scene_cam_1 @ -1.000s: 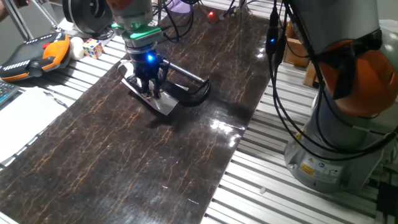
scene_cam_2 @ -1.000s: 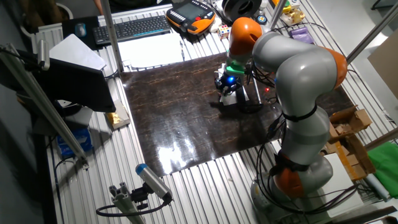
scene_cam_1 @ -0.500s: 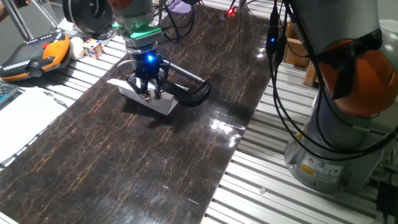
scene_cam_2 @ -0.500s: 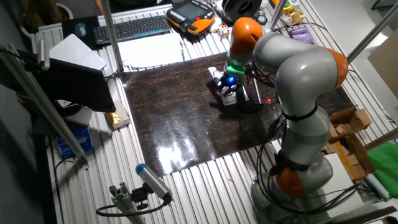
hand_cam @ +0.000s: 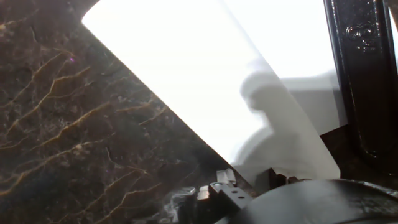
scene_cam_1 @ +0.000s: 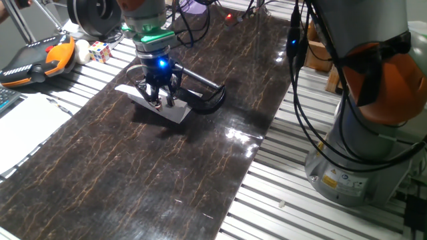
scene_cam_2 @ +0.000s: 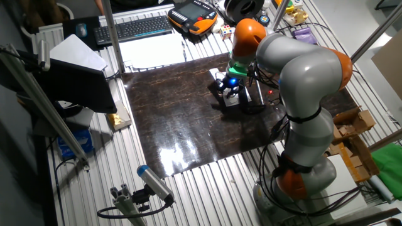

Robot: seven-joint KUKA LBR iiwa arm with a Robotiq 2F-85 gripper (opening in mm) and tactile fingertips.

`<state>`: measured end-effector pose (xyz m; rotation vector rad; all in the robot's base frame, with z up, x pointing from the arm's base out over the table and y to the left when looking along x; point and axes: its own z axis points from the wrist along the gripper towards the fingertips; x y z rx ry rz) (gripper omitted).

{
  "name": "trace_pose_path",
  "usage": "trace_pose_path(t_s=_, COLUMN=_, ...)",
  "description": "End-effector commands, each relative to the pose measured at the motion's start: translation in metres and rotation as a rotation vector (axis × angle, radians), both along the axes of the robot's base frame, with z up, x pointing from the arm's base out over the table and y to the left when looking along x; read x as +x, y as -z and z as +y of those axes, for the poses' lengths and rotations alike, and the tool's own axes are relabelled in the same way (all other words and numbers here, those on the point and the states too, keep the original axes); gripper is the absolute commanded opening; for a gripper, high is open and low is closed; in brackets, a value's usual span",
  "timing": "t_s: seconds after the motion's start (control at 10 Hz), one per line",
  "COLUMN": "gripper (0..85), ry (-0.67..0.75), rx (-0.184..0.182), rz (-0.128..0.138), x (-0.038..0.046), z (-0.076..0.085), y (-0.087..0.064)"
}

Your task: Unfold a piece of paper

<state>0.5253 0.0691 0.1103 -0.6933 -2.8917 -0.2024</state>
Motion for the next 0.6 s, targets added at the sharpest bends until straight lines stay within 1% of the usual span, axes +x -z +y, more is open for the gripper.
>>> trace_pose_path(t_s=0.0, gripper=39.0, ry=0.003, rx=0.004, rz=0.000, x=-0.0001, z=0.0002, y=-0.0001)
trace_pose_path(t_s=0.2, gripper=42.7, ry=0.005, rx=0.010, rz=0.004, x=-0.0007, z=0.0003, y=-0.0003)
trace_pose_path(t_s=0.3, gripper=44.0, ry=0.020, rx=0.035, rz=0.004, x=-0.0010, z=0.0004, y=-0.0003)
trace_pose_path(t_s=0.4, gripper=44.3, ry=0.028, rx=0.050, rz=0.004, x=-0.0010, z=0.0006, y=-0.0003)
trace_pose_path(t_s=0.5, gripper=44.3, ry=0.024, rx=0.044, rz=0.000, x=-0.0013, z=0.0003, y=-0.0010)
